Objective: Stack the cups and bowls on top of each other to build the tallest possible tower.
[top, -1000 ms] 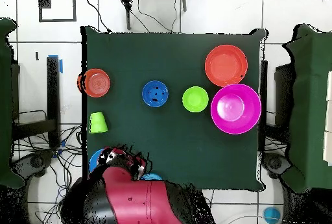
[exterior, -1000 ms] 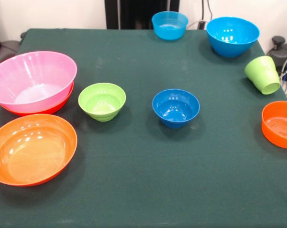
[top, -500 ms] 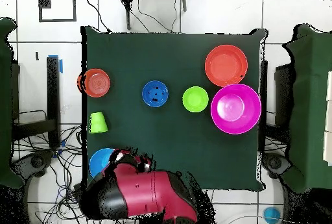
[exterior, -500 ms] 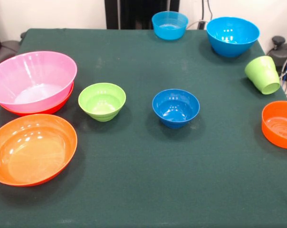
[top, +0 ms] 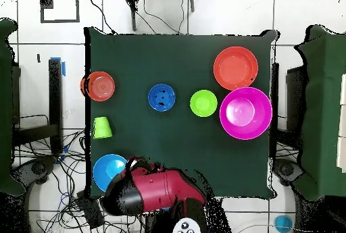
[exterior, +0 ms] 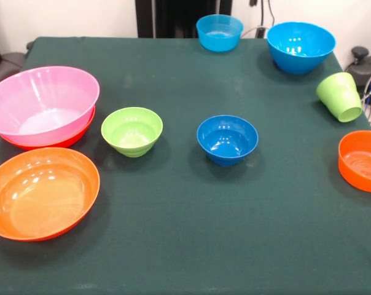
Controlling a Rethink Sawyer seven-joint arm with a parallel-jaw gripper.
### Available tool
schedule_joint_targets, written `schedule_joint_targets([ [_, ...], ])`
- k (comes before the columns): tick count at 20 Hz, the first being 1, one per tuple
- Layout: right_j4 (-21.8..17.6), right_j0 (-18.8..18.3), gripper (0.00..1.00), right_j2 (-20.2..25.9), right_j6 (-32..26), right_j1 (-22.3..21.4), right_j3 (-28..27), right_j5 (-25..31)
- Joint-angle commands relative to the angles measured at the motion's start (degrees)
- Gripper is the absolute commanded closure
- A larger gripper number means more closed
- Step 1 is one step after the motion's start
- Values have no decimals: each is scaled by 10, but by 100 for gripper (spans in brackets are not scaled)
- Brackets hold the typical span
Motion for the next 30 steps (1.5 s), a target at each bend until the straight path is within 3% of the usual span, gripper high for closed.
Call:
schedule_joint_targets([
  [1, -30, -21, 0, 13, 10, 86, -56, -14],
  [5, -17, -55, 0, 33, -34, 73, -87, 49],
  [10, 5, -77, 0, 55, -79, 16, -133, 151],
  [20, 4, -104, 0, 102, -99, -4, -181, 207],
  [22, -6, -100, 0, 102, -106, -19, -198, 226],
  [26, 16, -107, 0, 117, -123, -61, -216, 280],
  [30, 22, -109, 0, 125, -125, -81, -211, 295],
])
